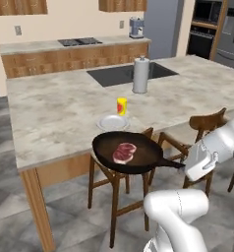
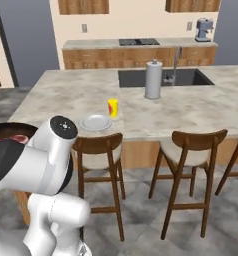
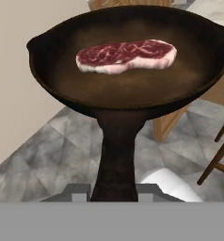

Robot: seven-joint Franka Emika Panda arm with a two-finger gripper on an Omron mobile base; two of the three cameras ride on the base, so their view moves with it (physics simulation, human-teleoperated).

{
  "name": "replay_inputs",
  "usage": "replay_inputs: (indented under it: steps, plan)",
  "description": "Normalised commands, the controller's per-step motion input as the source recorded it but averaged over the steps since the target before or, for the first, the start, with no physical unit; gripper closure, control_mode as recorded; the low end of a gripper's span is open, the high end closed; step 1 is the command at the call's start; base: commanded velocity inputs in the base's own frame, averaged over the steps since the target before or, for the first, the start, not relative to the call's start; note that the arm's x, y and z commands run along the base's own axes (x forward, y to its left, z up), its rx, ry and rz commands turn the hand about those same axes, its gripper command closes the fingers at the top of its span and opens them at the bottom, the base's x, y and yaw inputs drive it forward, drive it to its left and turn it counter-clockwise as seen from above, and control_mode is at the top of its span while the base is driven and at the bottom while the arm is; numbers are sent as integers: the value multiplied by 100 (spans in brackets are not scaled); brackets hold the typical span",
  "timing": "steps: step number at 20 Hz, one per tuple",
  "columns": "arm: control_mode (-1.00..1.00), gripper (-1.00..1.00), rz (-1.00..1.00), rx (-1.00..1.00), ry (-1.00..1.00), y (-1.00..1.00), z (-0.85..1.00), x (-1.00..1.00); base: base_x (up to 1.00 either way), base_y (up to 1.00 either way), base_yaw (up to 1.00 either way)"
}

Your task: Pick up the pan with the steak in it and place it on the dining table. Then place the steak on the plate.

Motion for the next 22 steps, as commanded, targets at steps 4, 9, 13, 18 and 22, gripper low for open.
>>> replay_inputs:
  steps: [4, 9, 13, 18, 22]
  plan:
    - [100, 100, 0, 0, 0, 0, 0, 0, 77, -3, 0]
    - [100, 100, 0, 0, 0, 0, 0, 0, 99, 23, -4]
    - [-100, 100, -2, 0, -1, 14, -11, 50, 50, 15, -3]
    - [-100, 100, -4, -2, -1, 25, -24, 83, 0, 0, 0]
    - [-100, 100, -6, -10, 0, 41, -24, 72, 0, 0, 0]
